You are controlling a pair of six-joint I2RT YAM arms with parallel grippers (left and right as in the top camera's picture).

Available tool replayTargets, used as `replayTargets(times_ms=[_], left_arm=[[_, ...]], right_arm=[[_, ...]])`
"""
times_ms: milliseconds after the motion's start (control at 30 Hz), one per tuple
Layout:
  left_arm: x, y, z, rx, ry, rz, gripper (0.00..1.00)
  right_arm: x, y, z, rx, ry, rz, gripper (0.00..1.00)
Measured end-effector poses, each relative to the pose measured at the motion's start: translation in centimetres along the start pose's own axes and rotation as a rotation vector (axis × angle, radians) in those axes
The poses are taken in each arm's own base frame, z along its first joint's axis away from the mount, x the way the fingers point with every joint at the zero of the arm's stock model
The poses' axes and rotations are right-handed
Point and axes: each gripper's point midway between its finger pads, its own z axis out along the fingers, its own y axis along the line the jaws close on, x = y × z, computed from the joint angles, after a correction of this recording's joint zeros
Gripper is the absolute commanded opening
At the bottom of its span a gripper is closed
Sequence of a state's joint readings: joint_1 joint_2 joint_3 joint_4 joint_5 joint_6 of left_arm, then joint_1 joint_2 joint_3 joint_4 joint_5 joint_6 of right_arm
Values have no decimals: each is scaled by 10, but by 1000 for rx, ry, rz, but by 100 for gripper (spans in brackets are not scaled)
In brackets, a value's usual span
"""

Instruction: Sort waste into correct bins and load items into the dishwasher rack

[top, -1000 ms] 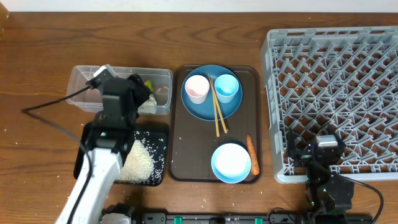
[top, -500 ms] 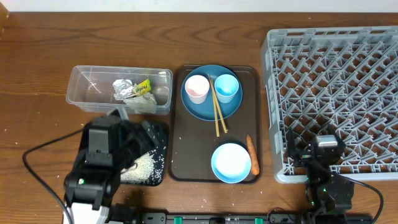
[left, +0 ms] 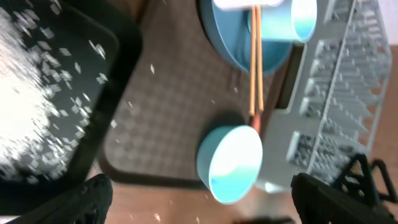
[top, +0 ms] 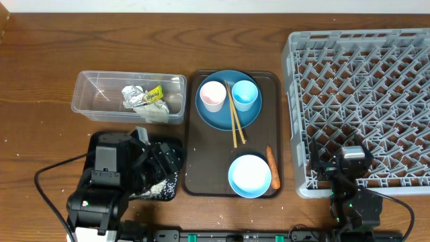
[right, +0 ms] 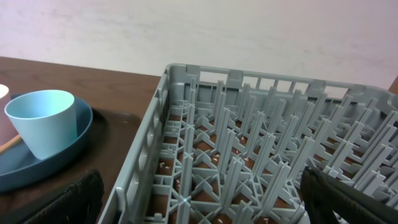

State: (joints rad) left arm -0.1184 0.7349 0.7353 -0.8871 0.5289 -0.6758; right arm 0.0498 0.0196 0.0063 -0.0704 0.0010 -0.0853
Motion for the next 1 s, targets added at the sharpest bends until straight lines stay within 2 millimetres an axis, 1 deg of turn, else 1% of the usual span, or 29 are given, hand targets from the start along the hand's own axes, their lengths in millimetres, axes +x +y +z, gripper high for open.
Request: replayTargets(times_ms=[233,433,500,600,733,867,1000], left_arm=[[25,0,0,14,115,-23,94],[32,-5,1,30,144,4,94],[31,-4,1,23,136,6,91],[28,-3,1,12,120,9,90],[17,-4,2,9,70,27,87],[5,-14,3,39,12,71,85],[1,-25,9,62,6,118,85]], right_arm=[[0,0,0,0,0,0,99],[0,0,0,0,0,0,99],[0,0,0,0,0,0,99],[0,0,0,0,0,0,99],[0,0,0,0,0,0,99],[0,0,0,0,0,0,99],[0,0,0,0,0,0,99]])
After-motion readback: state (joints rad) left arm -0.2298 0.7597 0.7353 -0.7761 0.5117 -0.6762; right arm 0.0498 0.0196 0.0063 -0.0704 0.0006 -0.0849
